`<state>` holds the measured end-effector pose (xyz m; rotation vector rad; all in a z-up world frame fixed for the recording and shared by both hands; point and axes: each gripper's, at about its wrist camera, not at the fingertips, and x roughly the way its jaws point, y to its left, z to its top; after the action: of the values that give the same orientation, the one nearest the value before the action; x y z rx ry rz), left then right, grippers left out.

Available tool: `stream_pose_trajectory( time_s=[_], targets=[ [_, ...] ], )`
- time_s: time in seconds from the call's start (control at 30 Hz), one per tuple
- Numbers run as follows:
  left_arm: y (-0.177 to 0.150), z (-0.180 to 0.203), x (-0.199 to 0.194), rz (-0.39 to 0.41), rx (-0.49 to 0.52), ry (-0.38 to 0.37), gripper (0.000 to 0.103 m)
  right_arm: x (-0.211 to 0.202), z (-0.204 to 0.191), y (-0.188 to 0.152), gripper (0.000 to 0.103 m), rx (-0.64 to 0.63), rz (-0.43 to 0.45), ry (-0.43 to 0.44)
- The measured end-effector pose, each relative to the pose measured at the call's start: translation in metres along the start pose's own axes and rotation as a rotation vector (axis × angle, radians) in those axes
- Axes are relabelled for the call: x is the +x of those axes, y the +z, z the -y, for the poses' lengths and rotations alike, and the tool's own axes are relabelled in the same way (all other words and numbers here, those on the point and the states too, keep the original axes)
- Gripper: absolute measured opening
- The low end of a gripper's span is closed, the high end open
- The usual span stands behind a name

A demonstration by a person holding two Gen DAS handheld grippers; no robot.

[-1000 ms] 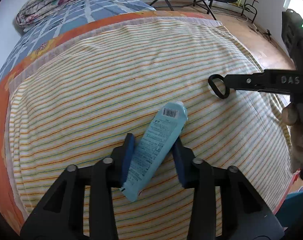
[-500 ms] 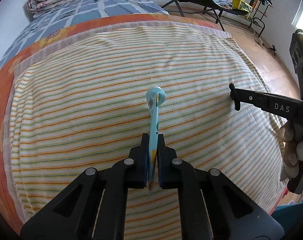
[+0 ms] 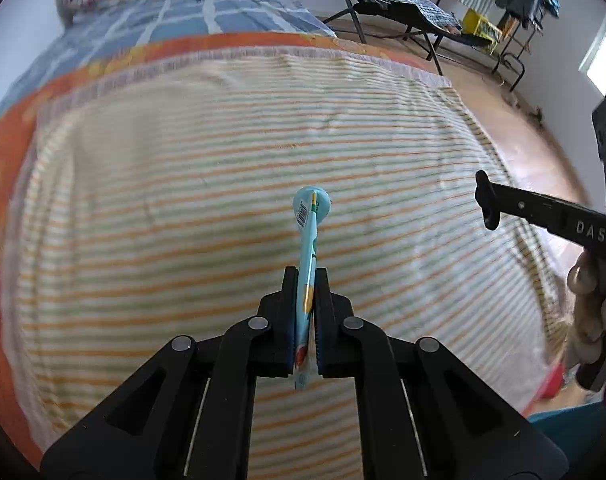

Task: Collect trash
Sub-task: 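Lift the blue tube with the left gripper while the right grasps the black hair tie, then carry the blue tube and hair tie in both grippers over the blue basket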

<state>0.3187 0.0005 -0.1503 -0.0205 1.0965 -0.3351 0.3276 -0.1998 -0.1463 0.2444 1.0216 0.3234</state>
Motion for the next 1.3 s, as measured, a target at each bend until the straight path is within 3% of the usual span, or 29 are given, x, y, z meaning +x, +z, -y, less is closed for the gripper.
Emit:
stream_pose_trajectory(
  time_s=[0.1,0.67,0.97,1.3],
  targets=[
    [-0.007,0.007,-0.012,0.011,0.037,0.032,0.005,-0.013,-0.003,-0.003,0.003,-0.008,0.006,0.022],
    [-0.074,0.047,-0.128,0.124,0.075,0.003,0.005,-0.101,-0.034,-0.058,0.003,-0.133,0.052,0.089],
    [-0.129,0.071,-0.183,0.188,0.097,-0.007,0.005,-0.144,-0.064,-0.113,0.003,-0.238,0.084,0.136],
    [-0.189,0.077,-0.195,0.158,0.079,-0.023,0.005,-0.153,-0.088,-0.18,0.003,-0.345,0.058,0.146]
  ],
)
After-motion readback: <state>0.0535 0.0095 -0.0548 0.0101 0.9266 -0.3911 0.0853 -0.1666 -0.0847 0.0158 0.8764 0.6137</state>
